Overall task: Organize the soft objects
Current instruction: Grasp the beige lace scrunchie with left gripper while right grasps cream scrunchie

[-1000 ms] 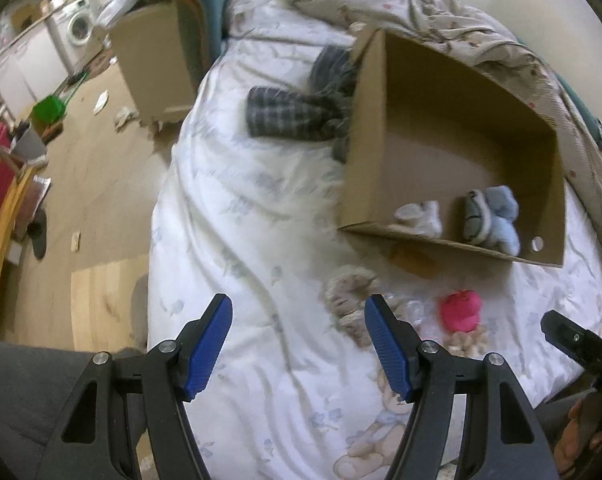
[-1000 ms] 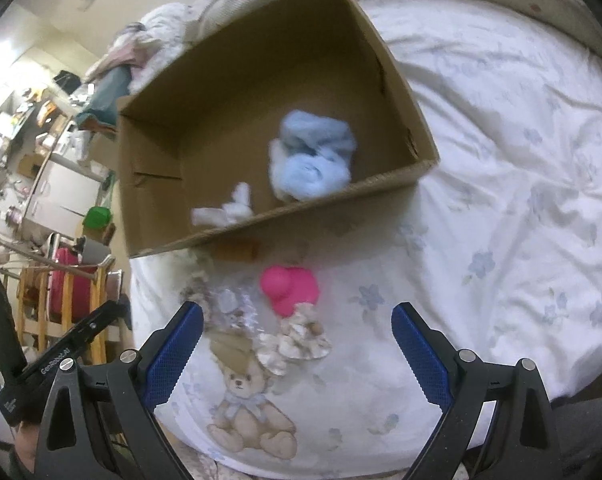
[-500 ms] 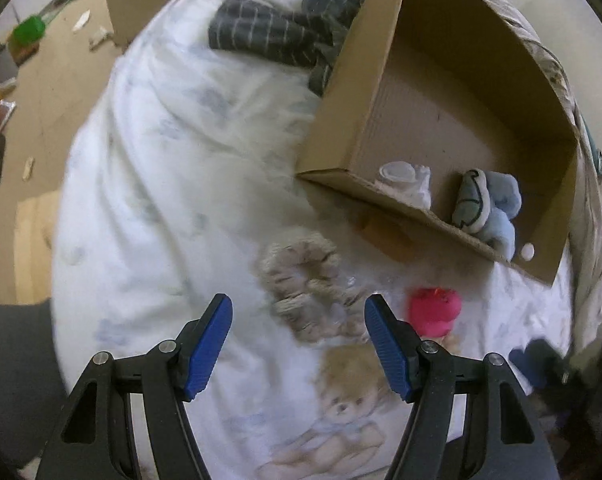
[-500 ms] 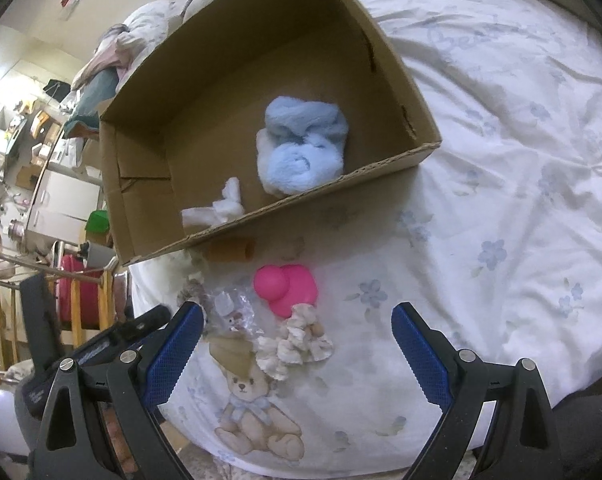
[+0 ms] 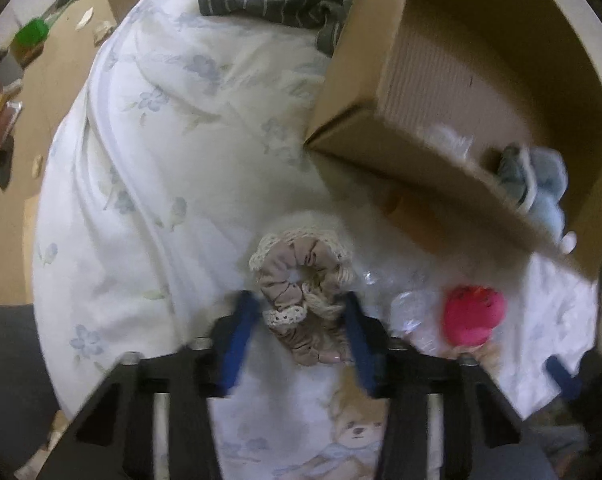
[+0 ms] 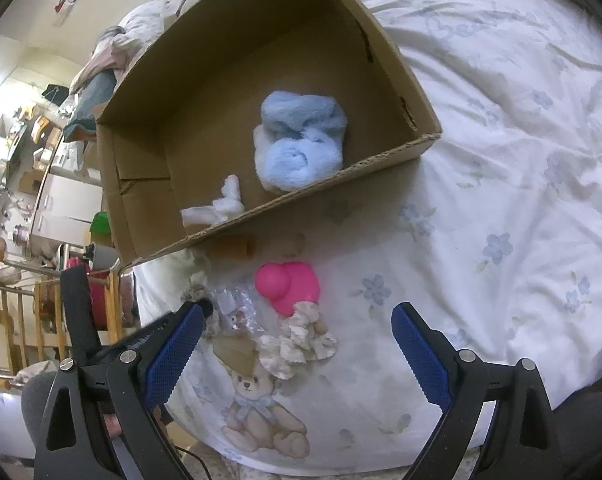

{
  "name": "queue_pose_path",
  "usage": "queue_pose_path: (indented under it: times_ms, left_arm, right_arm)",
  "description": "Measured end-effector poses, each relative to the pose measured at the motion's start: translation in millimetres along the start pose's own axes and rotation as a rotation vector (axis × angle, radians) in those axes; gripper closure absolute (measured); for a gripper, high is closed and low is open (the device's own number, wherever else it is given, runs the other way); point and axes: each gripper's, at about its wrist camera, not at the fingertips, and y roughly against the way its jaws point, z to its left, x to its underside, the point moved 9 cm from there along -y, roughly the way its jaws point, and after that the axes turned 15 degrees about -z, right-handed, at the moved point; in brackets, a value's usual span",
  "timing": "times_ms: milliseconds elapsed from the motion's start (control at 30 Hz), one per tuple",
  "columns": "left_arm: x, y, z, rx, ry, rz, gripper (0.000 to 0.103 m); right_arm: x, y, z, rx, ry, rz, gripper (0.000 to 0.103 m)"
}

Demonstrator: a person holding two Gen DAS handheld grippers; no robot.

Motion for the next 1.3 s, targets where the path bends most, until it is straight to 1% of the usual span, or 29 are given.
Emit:
queue_pose_path:
  times_ms: [33,67,167,333,400,533,567,633,700,767,833,900,933,1033,1067,1133,1167,1200,1233,1300]
  left_arm:
    - [0.7,-0.6,-0.2,-0.006,-0.020,-0.004,0.076]
    - [0.4,-0.1,0.4,-0.014,-0.037,-0.011,0.085]
    - [2.5,2.3,5.3,-0.006,-0.043,-0.006,0.091]
    - [5.3,10.5,26.1,-0.085,-0.079,-0.020,0.092]
    - [6.5,16.6,34.6,-0.094,-0.068,-0.025,0.092]
    - [2.4,38.2,36.2,-0.089,-0.076,-0.077,0.092]
    - [0.6,44.3,33.9,-0.074,-0.075,-0.092,0.093]
    - [0.6,52.2,30.0,-0.043,-0.063,-0.097,0.093]
    - [-1.1,62.0,22.7,-0.010,-0.069,-0.108,0.093]
    - [-3.0,72.2,18.5,0.008,-0.081,-0.127,0.093]
    - [-4.0,79.2,19.2,0.017,-0.090,-0.135,0.093]
    - [-1.7,82.3,15.4,0.030,-0.084,-0.127,0.093]
    - [-3.6,80.3,7.9,0.032,-0.083,-0.123,0.093]
    - [-0.5,74.3,7.6,0.022,-0.085,-0.123,0.093]
    - [-0.4,71.8,8.4,0.019,-0.086,-0.123,0.093]
    - [-0.4,70.9,9.2,0.018,-0.086,-0.119,0.093]
    - [-0.3,68.3,9.4,0.019,-0.087,-0.115,0.093]
    - [0.6,68.5,8.9,0.020,-0.087,-0.113,0.093]
    - [0.8,67.7,8.5,0.020,-0.088,-0.112,0.093]
    - [1.2,67.0,7.3,0.020,-0.095,-0.113,0.093]
  right_arm:
    - [0.6,-0.6,1.0,0.004,0.009,0.004,0.002]
    - [0.9,-1.1,2.0,0.007,0.016,0.006,0.002]
    - [2.3,-1.5,2.7,0.012,0.027,0.010,0.002]
    - [4.9,-2.6,-5.1,0.027,0.028,0.023,0.002]
    - [7.5,-4.0,-7.7,0.021,0.012,0.038,0.002]
    - [17.7,-11.0,-4.9,0.002,0.014,0.087,0.002]
    - [21.1,-13.5,-2.9,-0.001,0.021,0.100,0.002]
    - [26.5,-18.8,0.4,0.000,0.042,0.121,0.002]
    - [31.7,-24.6,4.3,-0.002,0.056,0.144,0.016]
    - [36.4,-30.6,6.5,-0.004,0.063,0.164,0.018]
    - [39.4,-35.5,7.1,0.019,0.083,0.171,0.018]
    - [43.3,-42.7,8.1,0.037,0.105,0.185,0.018]
    - [45.8,-46.9,9.3,0.048,0.120,0.194,0.018]
    - [51.7,-57.8,13.7,0.081,0.175,0.210,0.019]
    - [54.1,-60.6,16.6,0.080,0.186,0.216,0.023]
    - [58.8,-66.4,19.9,0.094,0.227,0.228,0.034]
    - [60.5,-67.2,20.7,0.102,0.244,0.233,0.045]
    - [62.3,-68.7,20.2,0.111,0.256,0.235,0.051]
    - [62.7,-69.4,19.4,0.118,0.262,0.234,0.055]
    - [61.6,-69.5,18.3,0.129,0.275,0.232,0.070]
